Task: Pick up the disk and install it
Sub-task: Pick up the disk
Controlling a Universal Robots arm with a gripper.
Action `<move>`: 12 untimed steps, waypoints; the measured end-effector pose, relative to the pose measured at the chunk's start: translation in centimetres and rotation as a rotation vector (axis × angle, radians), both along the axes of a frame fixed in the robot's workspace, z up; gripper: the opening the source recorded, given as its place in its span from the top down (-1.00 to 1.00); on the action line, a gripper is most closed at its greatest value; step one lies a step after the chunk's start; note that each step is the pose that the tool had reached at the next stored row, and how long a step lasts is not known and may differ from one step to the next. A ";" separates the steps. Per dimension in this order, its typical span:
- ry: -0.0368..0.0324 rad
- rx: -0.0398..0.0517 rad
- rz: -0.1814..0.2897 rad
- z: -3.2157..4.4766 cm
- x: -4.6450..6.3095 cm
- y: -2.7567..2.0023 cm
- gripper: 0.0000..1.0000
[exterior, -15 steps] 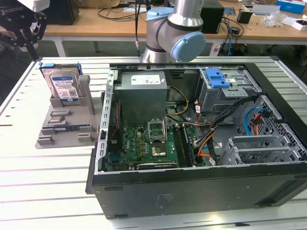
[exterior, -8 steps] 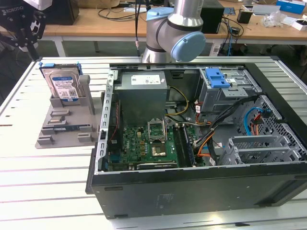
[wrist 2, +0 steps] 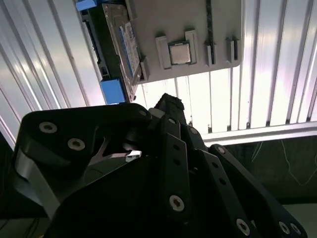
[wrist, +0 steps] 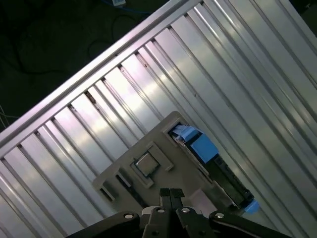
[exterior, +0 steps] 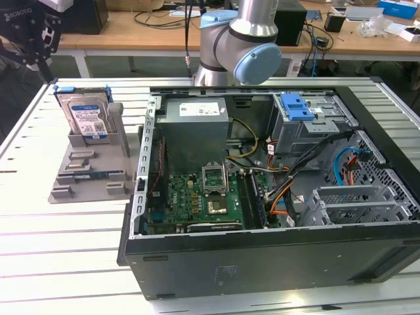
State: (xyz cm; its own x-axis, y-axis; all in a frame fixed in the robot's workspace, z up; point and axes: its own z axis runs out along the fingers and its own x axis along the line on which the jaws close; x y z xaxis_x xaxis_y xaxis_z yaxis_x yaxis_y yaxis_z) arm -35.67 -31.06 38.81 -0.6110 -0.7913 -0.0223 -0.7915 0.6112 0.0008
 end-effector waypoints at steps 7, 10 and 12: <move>0.0001 0.0000 0.101 0.00 0.0 0.00 0.79; 0.0000 0.0001 0.144 0.00 0.0 0.00 0.79; 0.0001 0.0000 0.182 0.00 0.0 0.00 0.79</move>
State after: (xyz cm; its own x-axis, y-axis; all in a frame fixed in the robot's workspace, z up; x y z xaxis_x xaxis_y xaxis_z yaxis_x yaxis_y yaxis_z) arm -35.67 -31.06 38.81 -0.4576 -0.8889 -0.0223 -0.8891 0.4577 0.0008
